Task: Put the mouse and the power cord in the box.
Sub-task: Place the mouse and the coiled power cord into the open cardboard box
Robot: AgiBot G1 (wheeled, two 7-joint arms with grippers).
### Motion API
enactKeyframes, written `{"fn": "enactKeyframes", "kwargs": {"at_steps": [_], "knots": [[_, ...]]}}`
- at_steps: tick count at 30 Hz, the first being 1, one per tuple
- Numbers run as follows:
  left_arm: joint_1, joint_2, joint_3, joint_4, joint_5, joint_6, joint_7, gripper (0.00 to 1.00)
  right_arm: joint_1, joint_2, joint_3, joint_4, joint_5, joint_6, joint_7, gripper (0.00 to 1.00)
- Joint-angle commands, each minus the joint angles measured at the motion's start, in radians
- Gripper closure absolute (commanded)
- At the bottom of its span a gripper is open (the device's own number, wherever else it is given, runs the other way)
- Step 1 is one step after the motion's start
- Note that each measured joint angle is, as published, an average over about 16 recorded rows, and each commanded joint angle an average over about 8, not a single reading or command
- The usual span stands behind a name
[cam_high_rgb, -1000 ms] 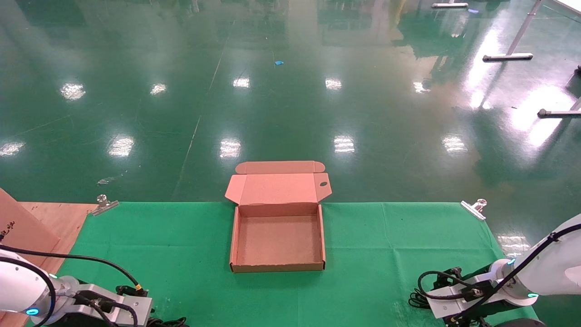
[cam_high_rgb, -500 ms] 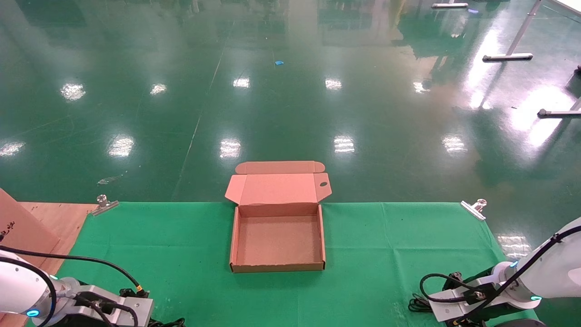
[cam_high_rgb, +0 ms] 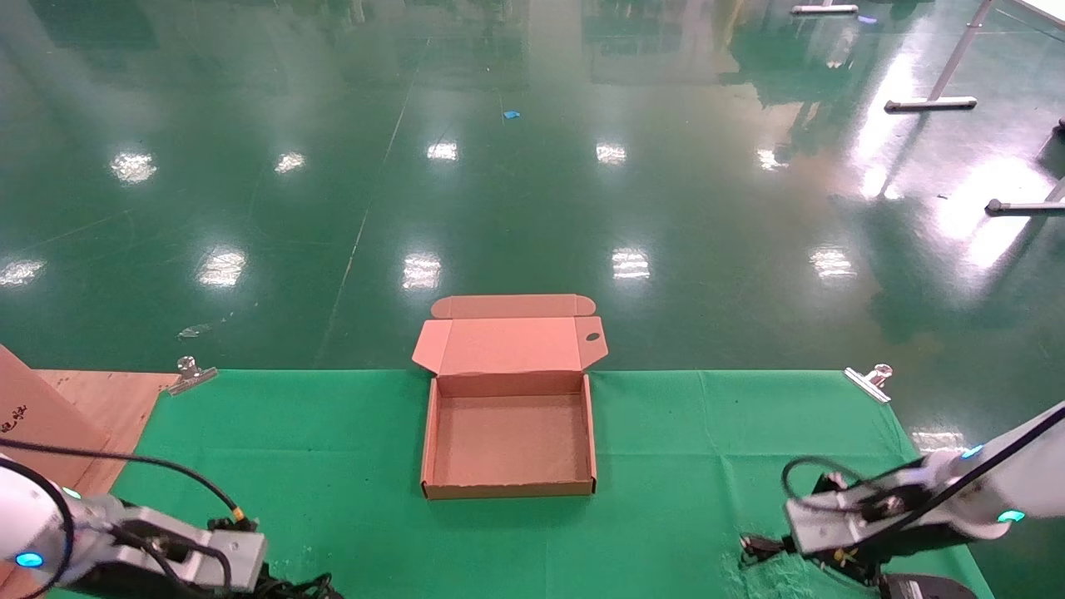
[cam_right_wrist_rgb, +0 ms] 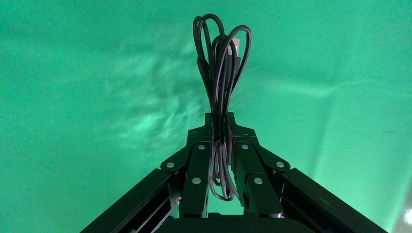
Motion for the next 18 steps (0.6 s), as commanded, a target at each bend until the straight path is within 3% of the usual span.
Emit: {"fn": "enactKeyframes", "kwargs": {"at_steps": [1, 10, 18], "knots": [[-0.017, -0.011, -0.005, 0.0, -0.007, 0.024, 0.003, 1.0, 0.023, 0.021, 0.014, -0.002, 0.021, -0.039, -0.004, 1.0], [-0.17, -0.053, -0.018, -0.053, -0.027, 0.204, -0.003, 1.0, 0.209, 0.096, 0.06, 0.027, 0.086, -0.289, -0.003, 1.0], [-0.274, -0.008, -0.017, -0.181, -0.05, 0.273, -0.08, 1.0, 0.302, 0.029, 0.077, 0.086, 0.115, -0.323, 0.056, 1.0]]}}
